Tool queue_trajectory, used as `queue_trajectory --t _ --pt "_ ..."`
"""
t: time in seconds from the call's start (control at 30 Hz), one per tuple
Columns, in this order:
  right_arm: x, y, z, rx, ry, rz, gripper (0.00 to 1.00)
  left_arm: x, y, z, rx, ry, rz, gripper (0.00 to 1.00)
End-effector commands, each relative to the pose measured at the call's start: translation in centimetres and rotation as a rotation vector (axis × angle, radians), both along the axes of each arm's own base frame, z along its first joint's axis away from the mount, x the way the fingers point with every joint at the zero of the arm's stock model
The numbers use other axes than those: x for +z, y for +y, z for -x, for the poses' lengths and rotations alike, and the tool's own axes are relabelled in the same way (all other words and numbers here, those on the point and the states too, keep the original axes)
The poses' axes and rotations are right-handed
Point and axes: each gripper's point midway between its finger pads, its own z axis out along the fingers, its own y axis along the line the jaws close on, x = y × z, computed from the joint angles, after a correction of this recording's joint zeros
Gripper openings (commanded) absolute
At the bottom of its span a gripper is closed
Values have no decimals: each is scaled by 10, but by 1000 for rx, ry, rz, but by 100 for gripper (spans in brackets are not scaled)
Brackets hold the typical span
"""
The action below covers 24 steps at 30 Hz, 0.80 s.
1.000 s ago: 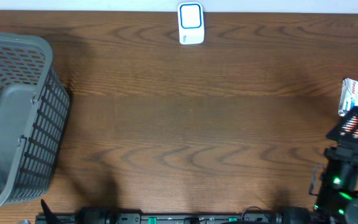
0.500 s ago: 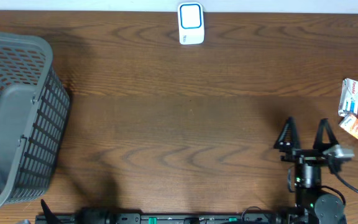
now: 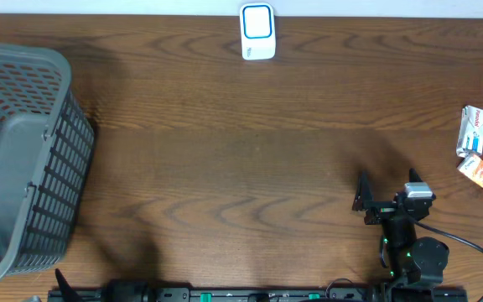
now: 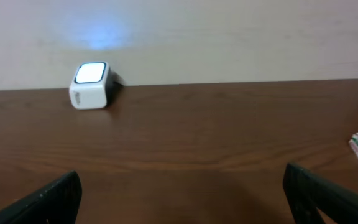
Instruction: Scan the item barcode
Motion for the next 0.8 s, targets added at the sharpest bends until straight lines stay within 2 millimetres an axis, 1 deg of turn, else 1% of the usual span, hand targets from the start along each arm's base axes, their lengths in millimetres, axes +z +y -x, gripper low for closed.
queue_trajectory --t 0.0,0.1,0.23,0.77 --pt "-1 -3 0 -19 -2 65 99 0 1 2 11 -3 0 93" --pt "0 -4 0 -25 -2 67 99 0 1 2 11 -2 0 93" --pt "-1 -8 0 -39 -2 169 99 0 1 2 11 -3 0 93" --pt "-1 -8 0 -38 -2 171 99 0 1 2 11 -3 0 93"
